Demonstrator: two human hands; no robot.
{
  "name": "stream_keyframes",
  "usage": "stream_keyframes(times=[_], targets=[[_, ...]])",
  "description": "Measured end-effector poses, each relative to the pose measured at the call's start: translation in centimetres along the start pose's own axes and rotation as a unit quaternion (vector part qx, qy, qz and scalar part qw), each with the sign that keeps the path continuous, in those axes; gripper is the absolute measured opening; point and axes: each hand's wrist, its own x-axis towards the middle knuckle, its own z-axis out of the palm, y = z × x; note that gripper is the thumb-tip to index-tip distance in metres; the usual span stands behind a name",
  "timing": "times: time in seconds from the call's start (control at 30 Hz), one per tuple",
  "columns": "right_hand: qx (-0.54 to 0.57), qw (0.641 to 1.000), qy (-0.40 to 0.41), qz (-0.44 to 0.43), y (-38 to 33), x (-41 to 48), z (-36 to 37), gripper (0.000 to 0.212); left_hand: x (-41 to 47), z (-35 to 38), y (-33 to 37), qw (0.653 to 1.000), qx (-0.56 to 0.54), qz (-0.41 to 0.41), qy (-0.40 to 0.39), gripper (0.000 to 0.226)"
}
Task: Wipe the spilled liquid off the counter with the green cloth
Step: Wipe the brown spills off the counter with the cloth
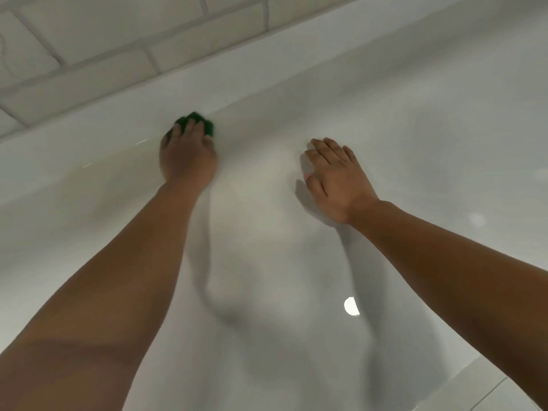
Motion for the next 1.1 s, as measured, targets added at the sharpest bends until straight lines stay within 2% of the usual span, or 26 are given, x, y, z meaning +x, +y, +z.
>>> stream_keyframes(times=[0.27,0.4,0.5,0.6,0.67,0.73,0.97,1.1], targets=[[-0.015,0.999,0.018,0.033,3.9,-2.2,-1.0,0.072,3.0,2.2,12.0,0.989,0.001,0.138,-0.059,0.051],[-0.011,0.999,0.017,0.043,4.7,-2.7,-1.3,0.077,-1.6,2.1,12.8,0.958,-0.027,0.271,-0.084,0.051],[-0.010,0.999,0.018,0.040,5.0,-2.9,-1.3,0.076,-5.6,1.2,9.8,0.936,-0.033,0.339,-0.092,0.054],[-0.004,0.999,0.015,0.038,5.3,-3.1,-1.4,0.076,-5.1,0.8,5.6,0.954,-0.032,0.296,-0.044,0.055],[-0.001,0.999,0.012,0.035,5.4,-3.3,-1.4,0.076,-2.7,0.6,4.1,0.981,-0.017,0.191,-0.025,0.054],[0.002,0.999,0.011,0.035,5.5,-3.5,-1.4,0.076,0.1,0.5,4.5,0.994,-0.013,0.110,-0.020,0.052],[-0.010,0.999,0.004,0.030,5.9,-3.2,-1.4,0.074,6.2,1.5,12.8,0.983,-0.014,0.167,-0.070,0.056],[-0.003,0.999,-0.003,0.032,5.6,-1.5,-1.4,0.076,5.9,1.3,12.6,0.977,-0.027,0.191,-0.088,0.055]])
